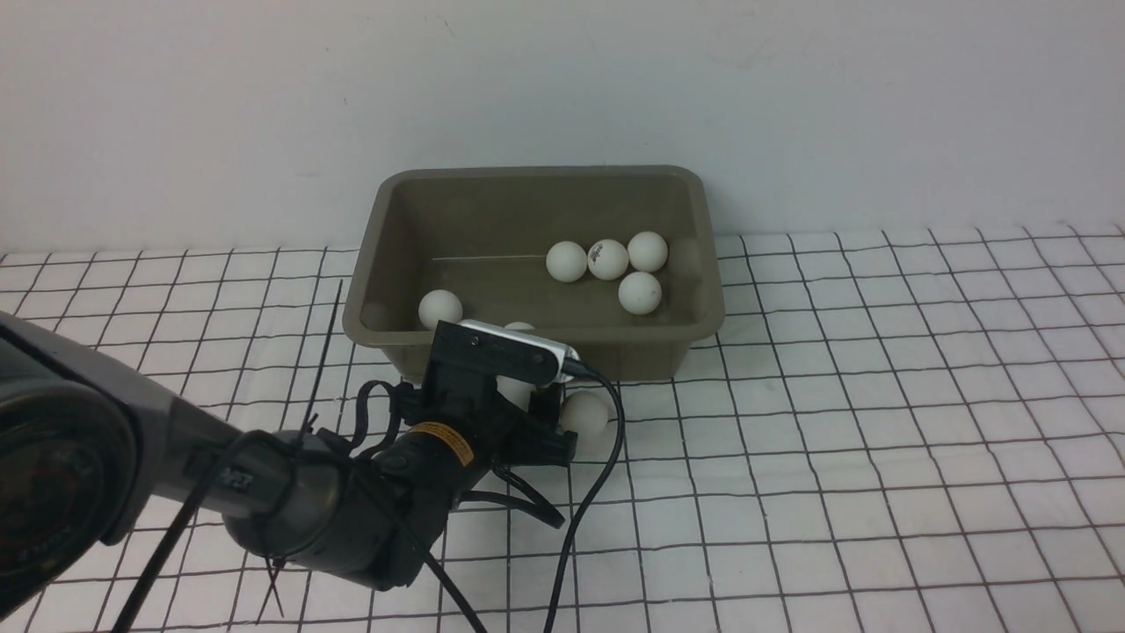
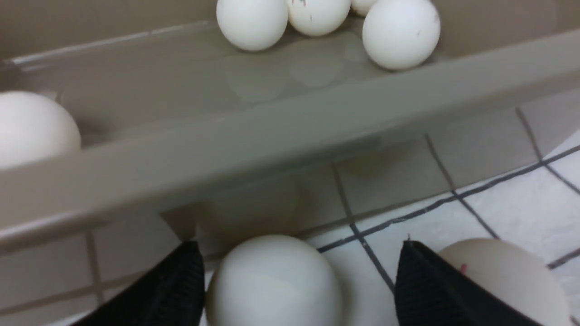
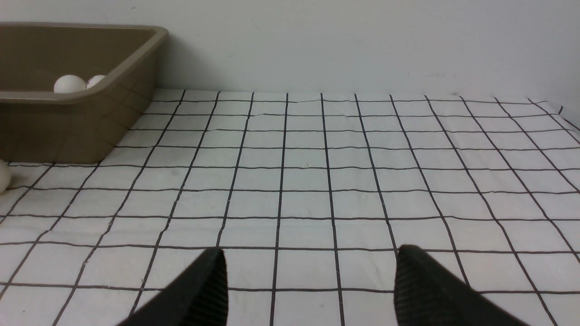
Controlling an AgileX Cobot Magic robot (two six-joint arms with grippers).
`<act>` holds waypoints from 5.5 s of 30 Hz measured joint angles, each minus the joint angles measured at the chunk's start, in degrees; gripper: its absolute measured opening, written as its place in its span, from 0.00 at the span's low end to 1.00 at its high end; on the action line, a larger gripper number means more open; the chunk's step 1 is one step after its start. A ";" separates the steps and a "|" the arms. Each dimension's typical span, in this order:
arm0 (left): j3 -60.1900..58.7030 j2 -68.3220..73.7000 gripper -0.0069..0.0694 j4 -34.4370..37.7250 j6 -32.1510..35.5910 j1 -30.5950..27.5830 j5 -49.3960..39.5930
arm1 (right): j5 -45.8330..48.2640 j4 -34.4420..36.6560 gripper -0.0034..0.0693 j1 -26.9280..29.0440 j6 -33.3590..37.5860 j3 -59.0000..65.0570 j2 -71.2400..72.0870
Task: Put the table tennis balls into the box on the white checkered tablecloth.
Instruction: 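Reach for and grasp a ping pong ball on the table beside the basket, then drop the ball into the bin, then reach for and grasp a ping pong ball on the table beside the basket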
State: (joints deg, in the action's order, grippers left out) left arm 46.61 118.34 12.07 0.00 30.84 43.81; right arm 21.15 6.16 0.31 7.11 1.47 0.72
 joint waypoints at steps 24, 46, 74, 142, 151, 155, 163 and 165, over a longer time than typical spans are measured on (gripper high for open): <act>0.59 5.02 0.55 4.67 0.00 -0.10 6.71 | 0.00 0.00 0.67 0.00 0.00 0.00 0.00; -19.33 -6.45 0.55 2.60 0.51 2.18 17.77 | 0.00 0.00 0.67 0.00 0.00 0.00 0.00; -7.20 -20.65 0.55 -10.64 -5.79 2.45 -0.34 | 0.00 0.00 0.67 0.00 0.00 0.00 0.00; 22.02 -19.86 0.61 -25.90 -9.34 7.08 -67.98 | 0.00 0.00 0.67 0.00 0.00 0.00 0.00; 19.79 -18.36 0.61 -23.41 -0.34 6.41 -68.43 | 0.00 0.00 0.67 0.00 0.00 0.00 0.00; 19.79 -15.86 0.66 -21.60 -0.71 6.41 -67.76 | 0.00 0.00 0.67 0.00 0.00 0.00 0.00; 19.79 -13.09 0.68 -16.01 -1.23 6.41 -67.17 | 0.00 0.00 0.67 0.00 0.00 0.00 0.00; 19.79 -12.65 0.68 -14.70 -1.23 6.41 -66.84 | 0.00 0.00 0.67 0.00 0.00 0.00 0.00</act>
State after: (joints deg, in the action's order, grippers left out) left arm 66.40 105.69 -2.63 -1.23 37.25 -23.03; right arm 21.15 6.16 0.31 7.11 1.47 0.72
